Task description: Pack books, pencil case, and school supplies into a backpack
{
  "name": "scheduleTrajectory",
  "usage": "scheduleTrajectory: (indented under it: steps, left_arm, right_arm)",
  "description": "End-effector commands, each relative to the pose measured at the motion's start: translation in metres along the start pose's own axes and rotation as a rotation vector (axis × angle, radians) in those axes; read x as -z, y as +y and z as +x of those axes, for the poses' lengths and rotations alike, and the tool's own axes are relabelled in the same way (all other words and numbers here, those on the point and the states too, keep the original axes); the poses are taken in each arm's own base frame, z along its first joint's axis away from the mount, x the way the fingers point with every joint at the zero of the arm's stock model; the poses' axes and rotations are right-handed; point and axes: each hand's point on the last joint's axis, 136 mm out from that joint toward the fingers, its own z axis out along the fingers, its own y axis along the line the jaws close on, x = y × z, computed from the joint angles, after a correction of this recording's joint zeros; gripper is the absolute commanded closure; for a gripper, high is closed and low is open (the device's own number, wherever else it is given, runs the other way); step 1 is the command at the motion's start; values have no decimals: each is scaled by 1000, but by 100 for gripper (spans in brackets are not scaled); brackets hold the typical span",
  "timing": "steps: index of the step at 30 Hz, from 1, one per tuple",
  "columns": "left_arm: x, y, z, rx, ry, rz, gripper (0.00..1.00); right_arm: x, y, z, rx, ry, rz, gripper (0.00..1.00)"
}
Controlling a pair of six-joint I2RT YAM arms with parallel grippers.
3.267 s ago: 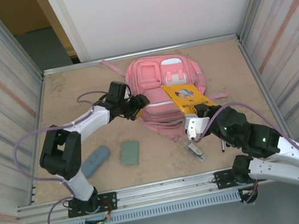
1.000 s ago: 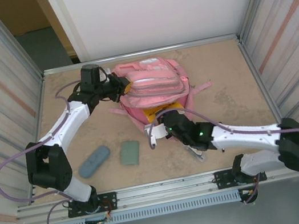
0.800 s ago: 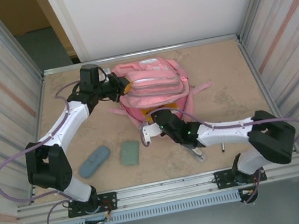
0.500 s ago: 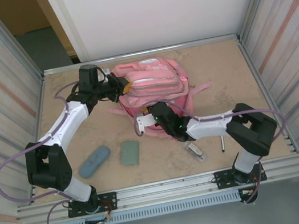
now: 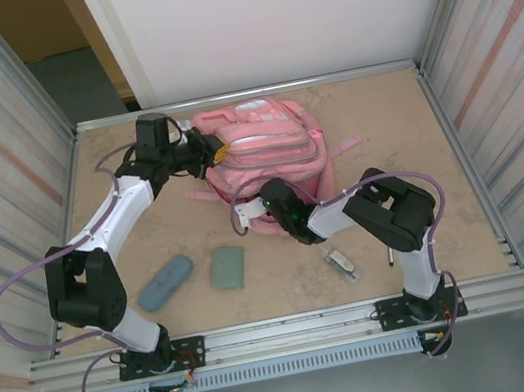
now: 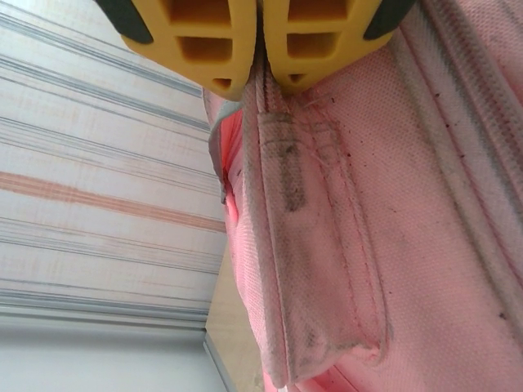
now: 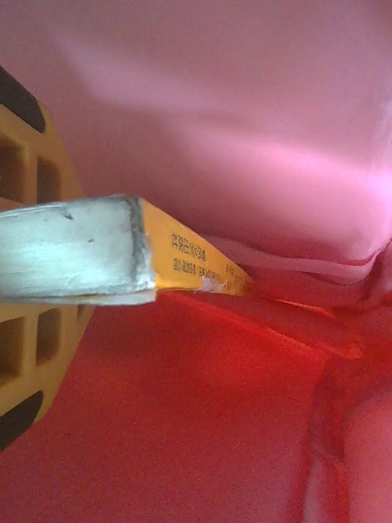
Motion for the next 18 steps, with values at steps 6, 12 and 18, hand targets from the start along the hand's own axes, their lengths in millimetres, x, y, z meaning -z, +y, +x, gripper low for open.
scheduleTrajectory:
  steps: [6, 12, 18]
  left_arm:
    - [14, -45, 13, -116, 69, 116, 100]
    - [15, -44, 14, -119, 72, 110, 100]
    - [14, -46, 13, -120, 76, 111, 100]
  right_arm:
    - [-28, -5, -12, 0, -62, 86, 100]
    - [-34, -23, -23, -66, -77, 77, 100]
    - [-49, -33, -10, -114, -46, 67, 98]
